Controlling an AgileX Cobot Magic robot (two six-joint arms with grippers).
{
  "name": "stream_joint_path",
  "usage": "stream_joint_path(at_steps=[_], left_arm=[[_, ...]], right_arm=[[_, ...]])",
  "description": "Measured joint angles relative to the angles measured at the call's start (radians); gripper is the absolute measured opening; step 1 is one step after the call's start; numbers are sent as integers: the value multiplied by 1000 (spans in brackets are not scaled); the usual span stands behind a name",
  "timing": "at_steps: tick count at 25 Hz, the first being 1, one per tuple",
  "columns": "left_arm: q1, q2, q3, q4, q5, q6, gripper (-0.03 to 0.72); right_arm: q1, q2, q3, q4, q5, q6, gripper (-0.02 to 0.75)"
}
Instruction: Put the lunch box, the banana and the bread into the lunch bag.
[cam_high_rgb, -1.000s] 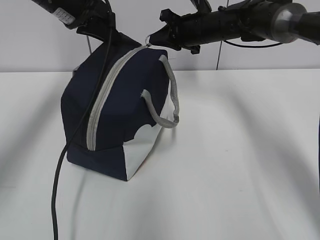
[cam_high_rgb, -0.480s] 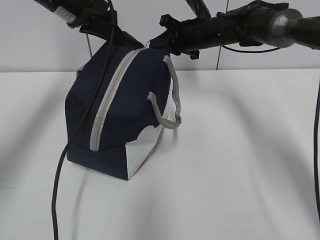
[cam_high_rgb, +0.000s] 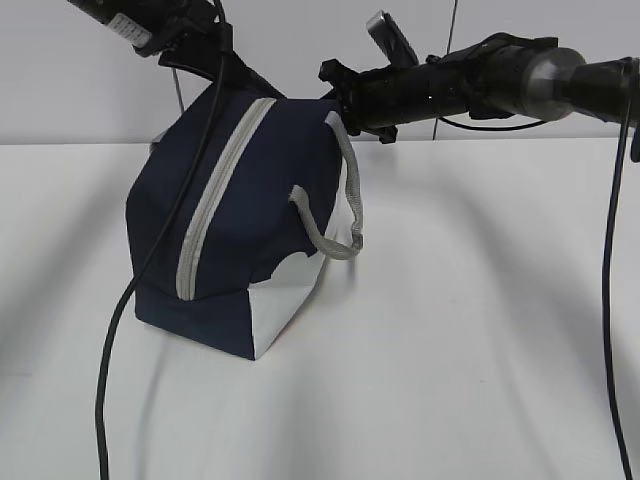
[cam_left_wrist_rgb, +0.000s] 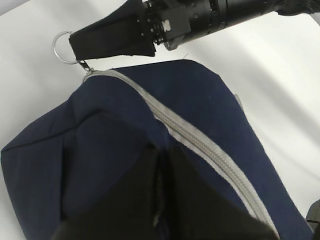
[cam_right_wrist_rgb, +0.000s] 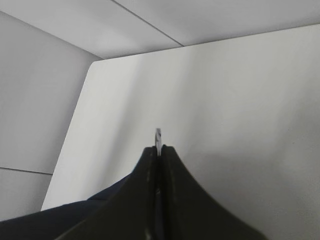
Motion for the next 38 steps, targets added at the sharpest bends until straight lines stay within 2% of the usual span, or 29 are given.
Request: stream_joint_path(at_steps=[22, 26, 29, 33, 35, 38], left_arm=[[0, 0, 0, 1, 0, 0, 26], [0, 0, 0, 1, 0, 0, 26], [0, -1, 0, -4, 4, 0, 27], [0, -2, 0, -7, 6, 1, 81], [0, -3, 0, -7, 5, 1, 155], [0, -3, 0, 11, -2, -13, 320]], right_arm=[[0, 0, 0, 3, 23, -61, -15], [0, 0, 0, 3, 23, -63, 11], [-2, 2, 0, -1, 43, -91, 94], [-6, 2, 0, -7, 44, -128, 324], [-8, 2, 0, -7, 44, -134, 422], [-8, 2, 0, -9, 44, -137, 476]])
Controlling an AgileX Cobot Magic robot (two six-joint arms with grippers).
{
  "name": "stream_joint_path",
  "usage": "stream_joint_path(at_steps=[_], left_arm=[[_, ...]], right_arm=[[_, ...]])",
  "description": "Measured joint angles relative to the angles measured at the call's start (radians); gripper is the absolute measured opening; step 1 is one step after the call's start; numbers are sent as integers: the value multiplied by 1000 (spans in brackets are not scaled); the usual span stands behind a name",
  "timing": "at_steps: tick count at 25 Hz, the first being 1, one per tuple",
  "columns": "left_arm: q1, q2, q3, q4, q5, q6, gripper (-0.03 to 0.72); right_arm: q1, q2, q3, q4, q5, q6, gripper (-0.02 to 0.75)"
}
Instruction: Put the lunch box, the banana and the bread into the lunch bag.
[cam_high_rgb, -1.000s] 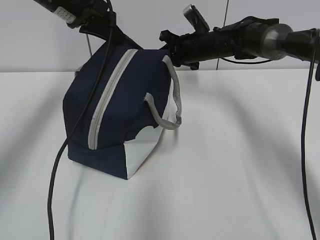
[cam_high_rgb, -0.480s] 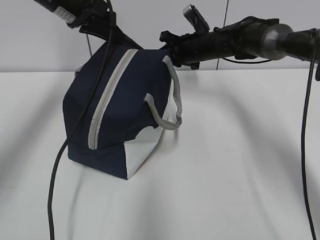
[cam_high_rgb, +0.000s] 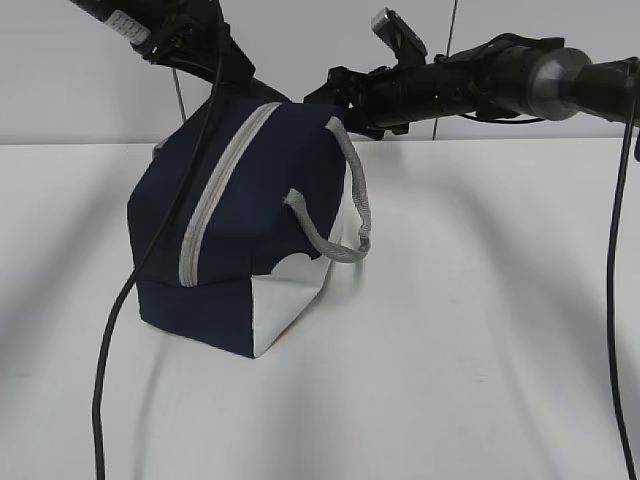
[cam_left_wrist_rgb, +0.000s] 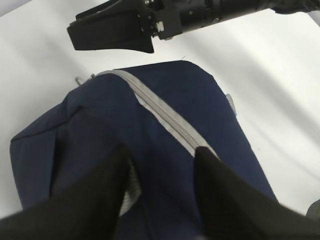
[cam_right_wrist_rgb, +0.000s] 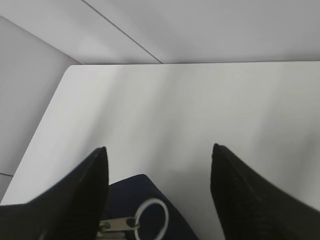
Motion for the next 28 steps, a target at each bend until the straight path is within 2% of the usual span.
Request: stream_joint_path(at_steps=[3, 6, 12, 20, 28], left_arm=[[0, -1, 0, 21, -2, -35, 459], [0, -7, 0, 59, -2, -78, 517], [0, -82, 0, 182, 8, -173, 532], [0, -138, -1, 237, 40, -266, 533], [-2, -215, 18, 366, 47, -446, 533]], right_arm=[[0, 0, -15, 0, -9, -15, 489], [-1, 0, -46, -2, -38, -32, 491], [-1, -49, -50, -6, -63, -46, 491], [-1, -124, -55, -10, -188, -44, 491], [-1, -182, 14, -12, -237, -25, 458]])
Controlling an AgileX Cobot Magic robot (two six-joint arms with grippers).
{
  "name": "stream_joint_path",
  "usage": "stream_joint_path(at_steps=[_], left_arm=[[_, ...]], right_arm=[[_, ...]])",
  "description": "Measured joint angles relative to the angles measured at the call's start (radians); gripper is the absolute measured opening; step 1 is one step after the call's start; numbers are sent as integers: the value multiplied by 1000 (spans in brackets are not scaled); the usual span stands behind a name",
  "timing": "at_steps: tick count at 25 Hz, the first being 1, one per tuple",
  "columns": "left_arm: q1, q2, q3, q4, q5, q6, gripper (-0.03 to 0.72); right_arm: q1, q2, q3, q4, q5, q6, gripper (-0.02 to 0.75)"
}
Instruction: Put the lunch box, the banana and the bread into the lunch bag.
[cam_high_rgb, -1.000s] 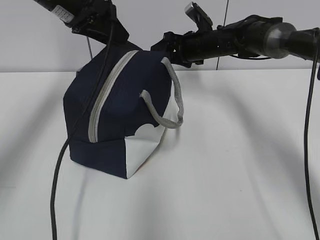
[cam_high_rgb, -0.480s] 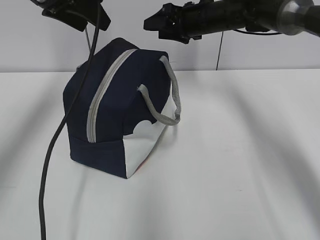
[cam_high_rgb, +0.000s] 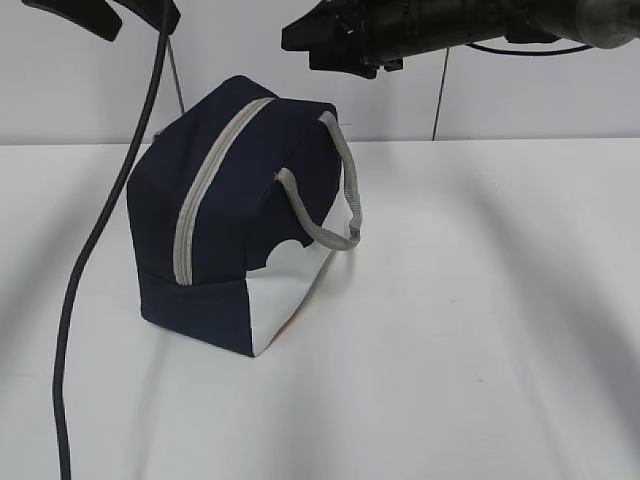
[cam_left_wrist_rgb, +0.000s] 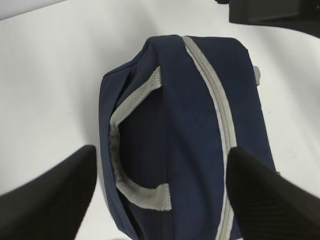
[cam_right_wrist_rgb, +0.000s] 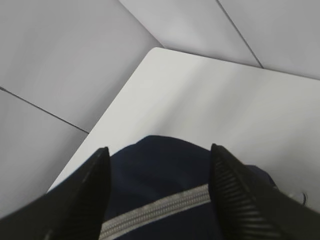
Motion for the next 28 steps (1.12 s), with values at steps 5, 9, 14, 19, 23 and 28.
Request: stream_joint_path(at_steps=[5, 9, 14, 19, 23, 28], left_arm=[[-4, -117, 111, 26, 0, -36, 529], [-5, -227, 243, 57, 0, -62, 522], [-6, -354, 415, 61, -1, -82, 520], [-6, -507, 581, 64, -4, -95, 520], [-6, -668, 732, 79, -3, -114, 520], [-6, -877, 912, 86, -9, -119, 511]], right_arm=[[0, -83, 177, -1, 111, -32, 454], [13, -213, 387, -1, 307, -93, 453], [71, -394, 620, 13, 492, -172, 453], [128, -545, 766, 20, 549, -203, 453], [161, -644, 873, 23, 608, -225, 453], [183, -733, 967, 29, 631, -251, 453]])
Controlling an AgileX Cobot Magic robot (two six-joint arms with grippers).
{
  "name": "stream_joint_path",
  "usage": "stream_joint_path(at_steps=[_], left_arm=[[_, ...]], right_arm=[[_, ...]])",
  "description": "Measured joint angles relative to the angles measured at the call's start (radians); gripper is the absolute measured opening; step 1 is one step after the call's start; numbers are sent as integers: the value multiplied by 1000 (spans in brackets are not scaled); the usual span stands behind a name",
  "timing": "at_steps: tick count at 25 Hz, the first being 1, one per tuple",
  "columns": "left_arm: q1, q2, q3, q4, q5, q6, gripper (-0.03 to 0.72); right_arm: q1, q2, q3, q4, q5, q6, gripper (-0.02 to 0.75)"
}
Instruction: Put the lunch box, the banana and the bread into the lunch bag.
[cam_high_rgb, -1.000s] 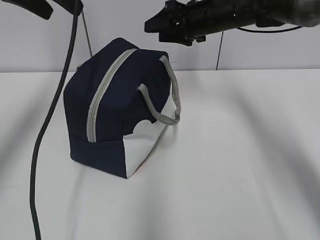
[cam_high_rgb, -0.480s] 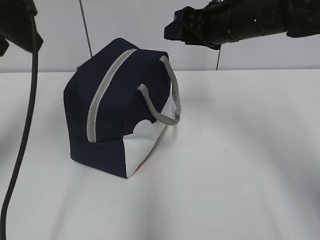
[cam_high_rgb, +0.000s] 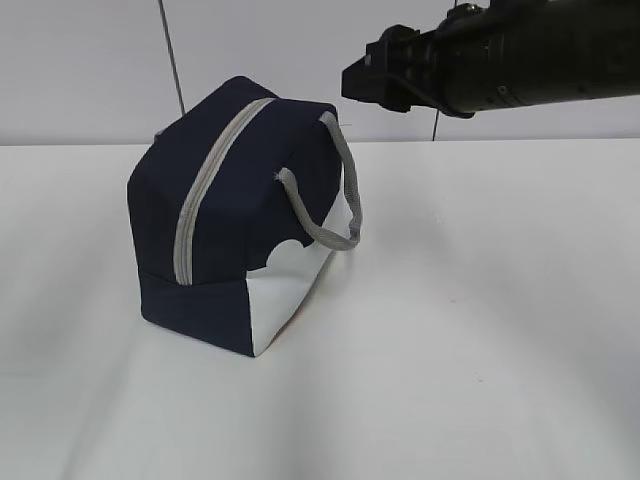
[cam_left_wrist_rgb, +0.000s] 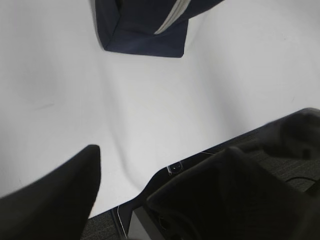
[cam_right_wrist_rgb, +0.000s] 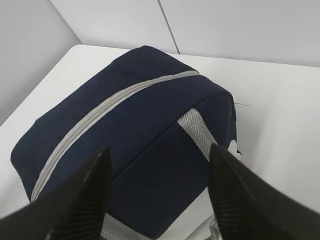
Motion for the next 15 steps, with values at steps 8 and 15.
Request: stream_joint_path(at_steps=[8, 15], left_arm=[[0, -279, 262, 29, -18, -6, 497], [0, -511, 422, 35, -29, -10, 497]], right_arm=[[2, -106, 119, 2, 27, -3, 452], [2, -196, 215, 2, 31, -3, 449]])
